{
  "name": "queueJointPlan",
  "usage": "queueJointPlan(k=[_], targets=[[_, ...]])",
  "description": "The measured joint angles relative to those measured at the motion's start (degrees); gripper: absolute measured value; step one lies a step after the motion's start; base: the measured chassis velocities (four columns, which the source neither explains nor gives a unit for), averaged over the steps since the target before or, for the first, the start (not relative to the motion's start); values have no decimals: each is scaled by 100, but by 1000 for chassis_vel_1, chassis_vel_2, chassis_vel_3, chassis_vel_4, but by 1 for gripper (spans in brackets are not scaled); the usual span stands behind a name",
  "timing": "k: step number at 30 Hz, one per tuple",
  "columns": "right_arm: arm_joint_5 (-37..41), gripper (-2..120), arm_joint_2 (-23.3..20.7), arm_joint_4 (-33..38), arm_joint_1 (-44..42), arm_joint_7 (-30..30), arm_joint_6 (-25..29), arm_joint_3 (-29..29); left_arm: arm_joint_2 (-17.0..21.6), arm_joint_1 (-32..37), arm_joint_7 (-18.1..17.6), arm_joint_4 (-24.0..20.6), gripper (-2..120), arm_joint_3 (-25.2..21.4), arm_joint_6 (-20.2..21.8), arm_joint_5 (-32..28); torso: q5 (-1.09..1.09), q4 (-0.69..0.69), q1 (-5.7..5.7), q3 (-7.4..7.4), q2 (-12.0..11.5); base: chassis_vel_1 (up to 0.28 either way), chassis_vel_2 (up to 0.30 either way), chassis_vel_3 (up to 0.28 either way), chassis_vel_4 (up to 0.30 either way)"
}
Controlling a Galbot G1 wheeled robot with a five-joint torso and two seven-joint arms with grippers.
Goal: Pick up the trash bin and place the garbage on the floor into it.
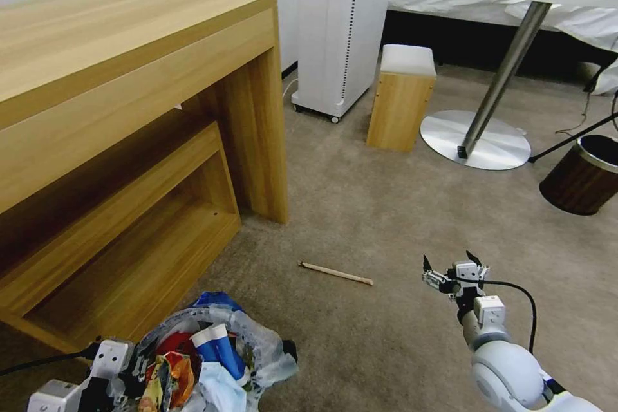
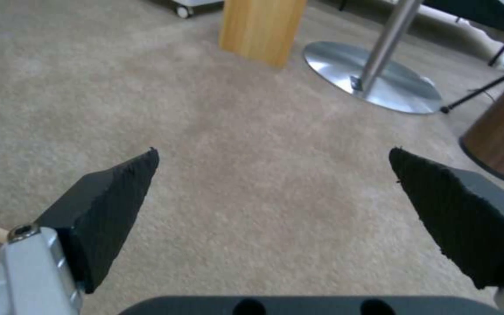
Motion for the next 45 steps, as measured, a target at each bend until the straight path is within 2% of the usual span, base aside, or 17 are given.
queueJointPlan(k=[9, 13, 28, 45], targets=[[-422, 100, 61, -77, 51, -23, 123, -101, -124, -56, -32, 54, 0, 105, -33, 37, 0, -4, 0, 0, 0, -66, -64, -55, -57], [-356, 100, 107, -3, 63, -24, 136, -159, -169, -61, -34, 50, 0, 122, -50, 38, 0, 1, 0, 0, 0, 0, 0, 0, 0], [-46, 100, 143, -21, 125, -20, 312, -330, -321, 50, -25, -47, 0, 151, -68, 173, 1, 0, 0, -1, 0, -4, 2, 3, -4], [80, 100, 63, 0, 304, -23, 335, -571, -457, 69, 49, -16, 0, 255, -69, 523, 1, -1, 0, 0, 0, -146, 145, 156, -154]])
